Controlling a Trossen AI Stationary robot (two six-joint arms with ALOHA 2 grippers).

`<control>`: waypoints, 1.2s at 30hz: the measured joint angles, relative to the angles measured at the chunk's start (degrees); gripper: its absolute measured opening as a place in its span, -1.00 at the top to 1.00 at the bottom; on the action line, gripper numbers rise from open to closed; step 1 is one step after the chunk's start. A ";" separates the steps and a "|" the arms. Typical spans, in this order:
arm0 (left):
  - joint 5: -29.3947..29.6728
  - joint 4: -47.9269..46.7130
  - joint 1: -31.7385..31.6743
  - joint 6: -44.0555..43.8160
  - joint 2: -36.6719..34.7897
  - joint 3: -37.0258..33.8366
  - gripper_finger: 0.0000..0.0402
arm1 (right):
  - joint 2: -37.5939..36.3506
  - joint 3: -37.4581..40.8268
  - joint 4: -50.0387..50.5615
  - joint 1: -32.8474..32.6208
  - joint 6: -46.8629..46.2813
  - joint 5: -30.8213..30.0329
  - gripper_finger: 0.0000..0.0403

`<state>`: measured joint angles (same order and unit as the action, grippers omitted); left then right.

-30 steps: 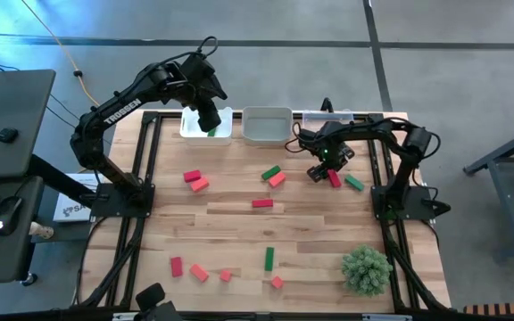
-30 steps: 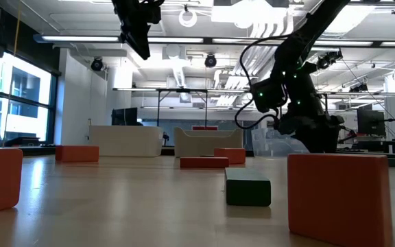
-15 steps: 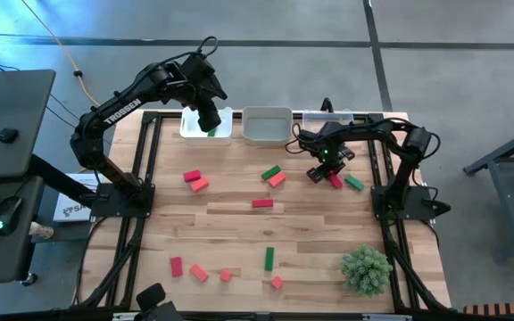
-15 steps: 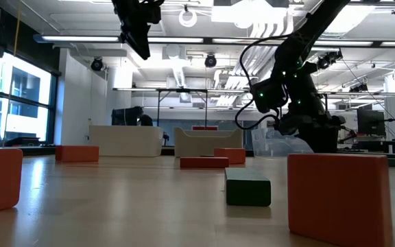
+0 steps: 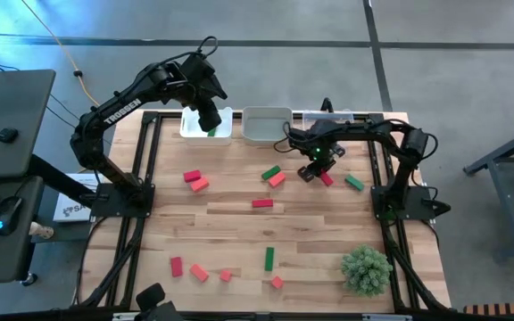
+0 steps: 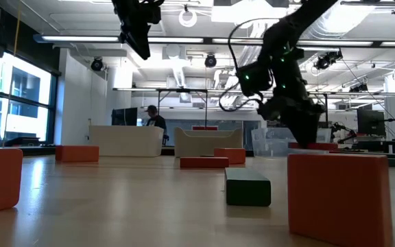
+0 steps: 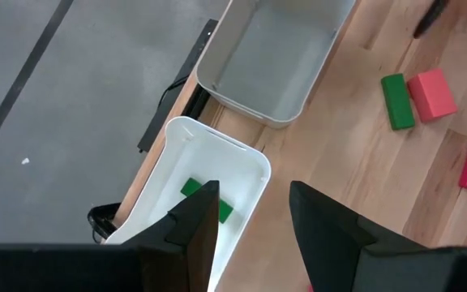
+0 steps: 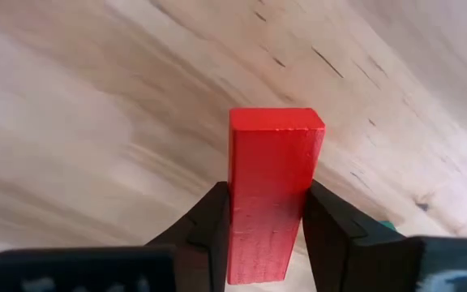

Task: Sort & place blocks by color
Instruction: Put the red wooden block into the transparent bin

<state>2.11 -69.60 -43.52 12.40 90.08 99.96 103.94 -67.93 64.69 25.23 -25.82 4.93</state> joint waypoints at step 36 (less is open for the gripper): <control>-0.02 -0.02 0.01 -4.74 0.00 -0.01 0.29 | -0.22 -17.65 -6.28 12.43 31.44 -28.45 0.52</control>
<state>2.09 -69.63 -43.51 7.66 90.08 99.94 103.72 -85.58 58.42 37.67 5.62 -23.52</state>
